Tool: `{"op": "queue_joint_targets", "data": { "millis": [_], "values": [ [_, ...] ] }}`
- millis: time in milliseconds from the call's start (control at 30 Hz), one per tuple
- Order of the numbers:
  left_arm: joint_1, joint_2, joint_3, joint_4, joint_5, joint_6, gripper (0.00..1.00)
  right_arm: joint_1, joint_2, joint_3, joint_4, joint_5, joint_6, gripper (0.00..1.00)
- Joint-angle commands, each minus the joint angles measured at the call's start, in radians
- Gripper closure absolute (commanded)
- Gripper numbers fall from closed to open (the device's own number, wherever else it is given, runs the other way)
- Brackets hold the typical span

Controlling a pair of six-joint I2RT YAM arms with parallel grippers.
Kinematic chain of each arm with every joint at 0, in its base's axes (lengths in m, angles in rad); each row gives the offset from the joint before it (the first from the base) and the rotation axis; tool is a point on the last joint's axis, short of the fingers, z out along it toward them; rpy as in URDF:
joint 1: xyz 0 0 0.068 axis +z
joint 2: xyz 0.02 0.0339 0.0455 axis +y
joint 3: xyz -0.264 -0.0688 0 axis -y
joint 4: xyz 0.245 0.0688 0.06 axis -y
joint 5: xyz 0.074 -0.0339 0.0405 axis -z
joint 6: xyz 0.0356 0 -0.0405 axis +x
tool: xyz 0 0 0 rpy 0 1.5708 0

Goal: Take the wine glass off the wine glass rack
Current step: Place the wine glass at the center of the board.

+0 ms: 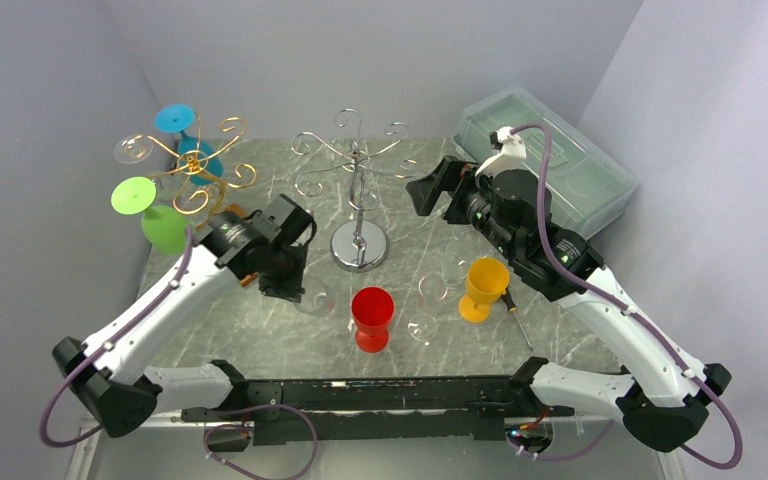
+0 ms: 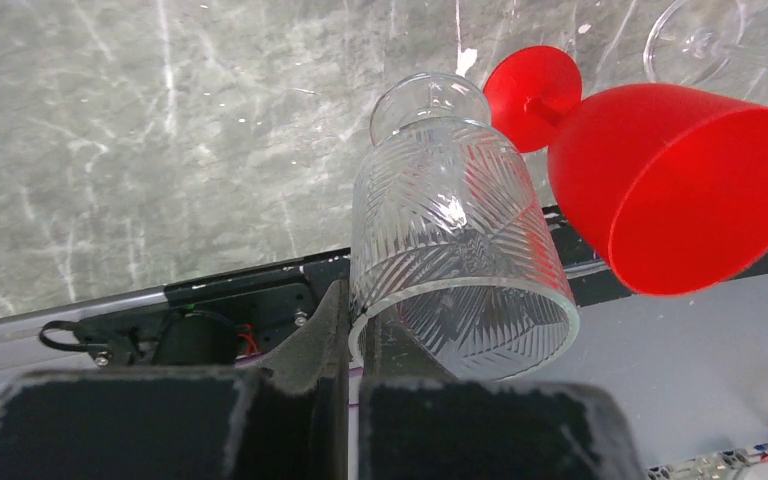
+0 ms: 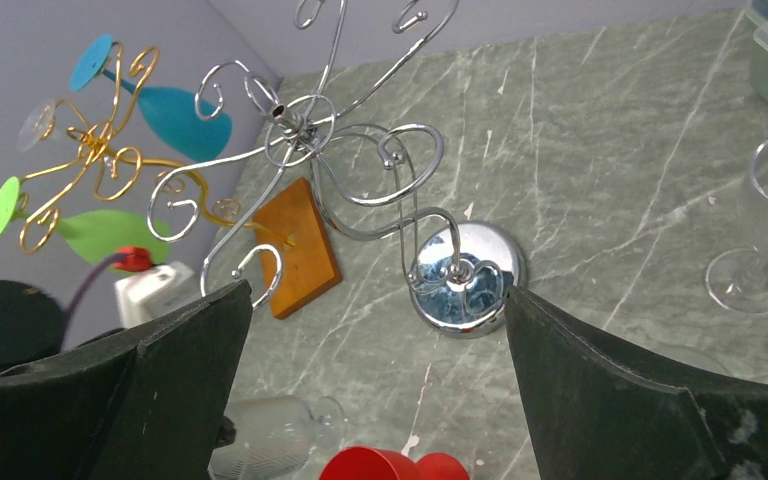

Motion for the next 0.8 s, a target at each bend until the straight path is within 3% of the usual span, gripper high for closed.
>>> {"op": "queue_joint_targets", "data": {
  "millis": [0,600,767],
  "values": [
    [0.016,0.035,-0.045,0.147,0.098,0.014,1.0,-0.007,-0.047,-0.008,-0.005,-0.004,-0.003,0.0],
    [0.04,0.159,-0.191,0.209,0.119,0.048,1.0,-0.011,-0.053,-0.047,-0.003,-0.014,-0.002,0.0],
    [0.04,0.17,-0.205,0.213,0.113,0.055,0.9,-0.014,-0.048,-0.048,0.0,-0.018,0.0,0.0]
  ]
}}
